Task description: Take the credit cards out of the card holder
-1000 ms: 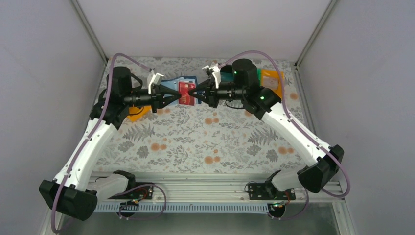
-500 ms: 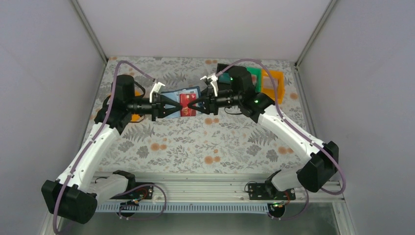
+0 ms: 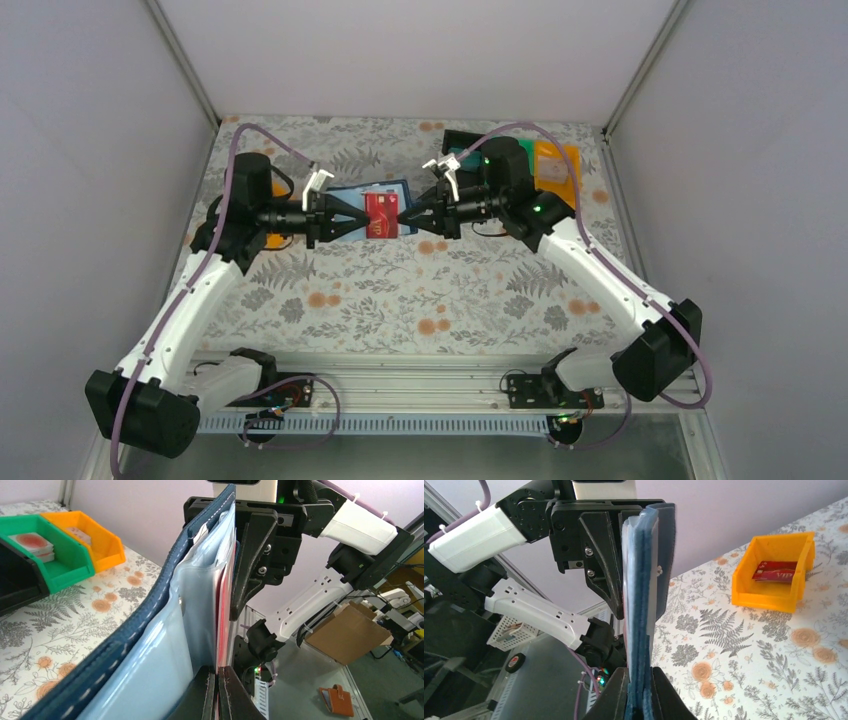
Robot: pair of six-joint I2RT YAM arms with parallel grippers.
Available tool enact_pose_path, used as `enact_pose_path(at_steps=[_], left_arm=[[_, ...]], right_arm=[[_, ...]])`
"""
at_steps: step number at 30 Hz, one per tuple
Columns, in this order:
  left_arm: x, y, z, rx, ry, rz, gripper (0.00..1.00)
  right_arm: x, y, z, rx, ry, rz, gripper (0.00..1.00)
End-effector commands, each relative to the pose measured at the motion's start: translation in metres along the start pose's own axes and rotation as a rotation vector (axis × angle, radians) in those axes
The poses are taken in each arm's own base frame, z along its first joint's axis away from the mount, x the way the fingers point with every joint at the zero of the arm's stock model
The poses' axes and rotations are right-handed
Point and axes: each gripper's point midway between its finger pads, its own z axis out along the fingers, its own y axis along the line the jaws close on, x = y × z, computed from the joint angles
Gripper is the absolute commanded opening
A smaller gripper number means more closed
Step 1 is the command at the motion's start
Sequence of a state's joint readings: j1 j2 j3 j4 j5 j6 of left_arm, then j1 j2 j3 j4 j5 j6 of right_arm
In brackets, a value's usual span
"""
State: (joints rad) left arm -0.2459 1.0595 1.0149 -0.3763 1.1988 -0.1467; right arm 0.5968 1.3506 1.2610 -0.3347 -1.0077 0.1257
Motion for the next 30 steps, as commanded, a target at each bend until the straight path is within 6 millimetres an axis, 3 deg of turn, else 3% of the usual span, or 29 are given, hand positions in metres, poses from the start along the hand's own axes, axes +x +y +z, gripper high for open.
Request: enact_pose_path(at_steps=[1,11,27,30], left_arm=[[-0.001,-0.007,-0.002,0.027,0.000,0.040,0.02],[-0.002,-0.004,-0.003,0.035,0.018,0.045,0.02],[-0.008,-0.001,0.003,0.053,0.017,0.055,0.03],[-0.011,0.000,0.005,0.063,0.015,0.044,0.09]], right_arm=[[0.003,0.001,-0.001,-0.022,0.004,0.004,0.04],[0.001,-0.004,-0.025,0.003,-0.002,-0.009,0.04],[-0.001,0.001,-0.019,-0.080,0.014,0.011,0.04],[-0.006,0.004,-0.017,-0.091,0.005,-0.014,0.04]])
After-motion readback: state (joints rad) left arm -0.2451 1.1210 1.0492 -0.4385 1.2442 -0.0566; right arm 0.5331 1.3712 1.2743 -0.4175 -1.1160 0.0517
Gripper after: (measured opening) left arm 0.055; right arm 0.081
